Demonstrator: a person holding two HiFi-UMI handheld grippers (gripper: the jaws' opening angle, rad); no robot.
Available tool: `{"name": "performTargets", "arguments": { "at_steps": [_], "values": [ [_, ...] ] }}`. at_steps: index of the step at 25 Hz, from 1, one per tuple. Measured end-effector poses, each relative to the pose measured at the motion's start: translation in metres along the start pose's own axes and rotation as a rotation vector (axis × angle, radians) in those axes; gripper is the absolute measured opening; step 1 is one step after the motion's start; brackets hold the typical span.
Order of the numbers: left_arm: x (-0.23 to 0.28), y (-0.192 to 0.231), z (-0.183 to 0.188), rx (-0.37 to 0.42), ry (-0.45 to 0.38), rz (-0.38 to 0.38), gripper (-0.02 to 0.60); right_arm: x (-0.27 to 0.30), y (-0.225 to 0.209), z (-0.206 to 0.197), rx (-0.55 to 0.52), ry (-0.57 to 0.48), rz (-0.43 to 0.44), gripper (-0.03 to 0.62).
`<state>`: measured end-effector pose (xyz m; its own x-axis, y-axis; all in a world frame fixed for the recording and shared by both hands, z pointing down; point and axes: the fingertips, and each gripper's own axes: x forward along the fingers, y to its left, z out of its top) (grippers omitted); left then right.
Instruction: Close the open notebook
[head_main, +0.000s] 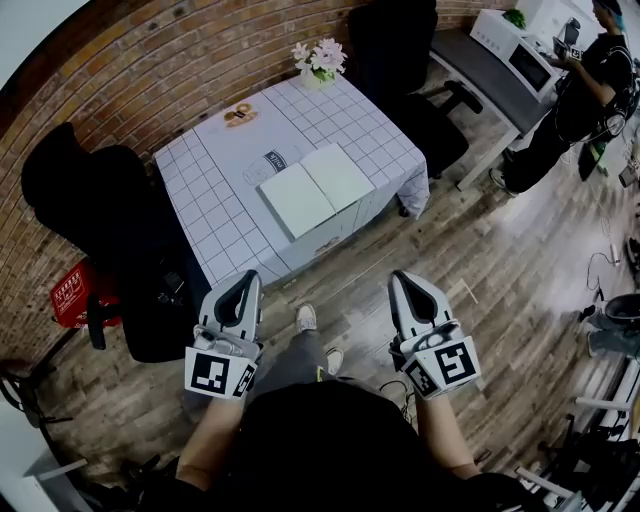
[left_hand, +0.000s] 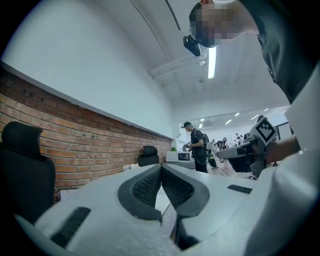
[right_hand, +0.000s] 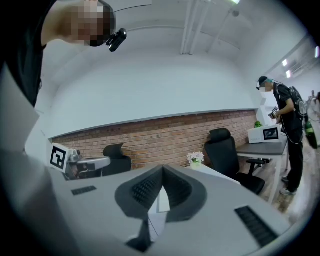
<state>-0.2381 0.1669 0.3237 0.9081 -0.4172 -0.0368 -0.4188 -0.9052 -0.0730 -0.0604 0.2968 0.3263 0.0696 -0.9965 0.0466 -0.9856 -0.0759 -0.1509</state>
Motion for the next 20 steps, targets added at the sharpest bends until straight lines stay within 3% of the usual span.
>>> {"name": "performTargets", "arguments": {
  "at_steps": [8, 13, 20],
  "values": [
    [0.056, 0.008, -0.025, -0.051, 0.014, -0.047, 0.023, 0.023, -0.035, -0.01, 0.013, 0.026, -0.035, 0.014],
    [0.105, 0.03, -0.032, -0.112, 0.003, -0.039, 0.025, 0.063, -0.058, 0.0, 0.008, 0.042, -0.009, 0.014],
    [0.173, 0.078, -0.048, -0.164, -0.018, -0.019, 0.025, 0.149, -0.084, 0.001, -0.062, 0.146, 0.064, 0.014]
  ]
}}
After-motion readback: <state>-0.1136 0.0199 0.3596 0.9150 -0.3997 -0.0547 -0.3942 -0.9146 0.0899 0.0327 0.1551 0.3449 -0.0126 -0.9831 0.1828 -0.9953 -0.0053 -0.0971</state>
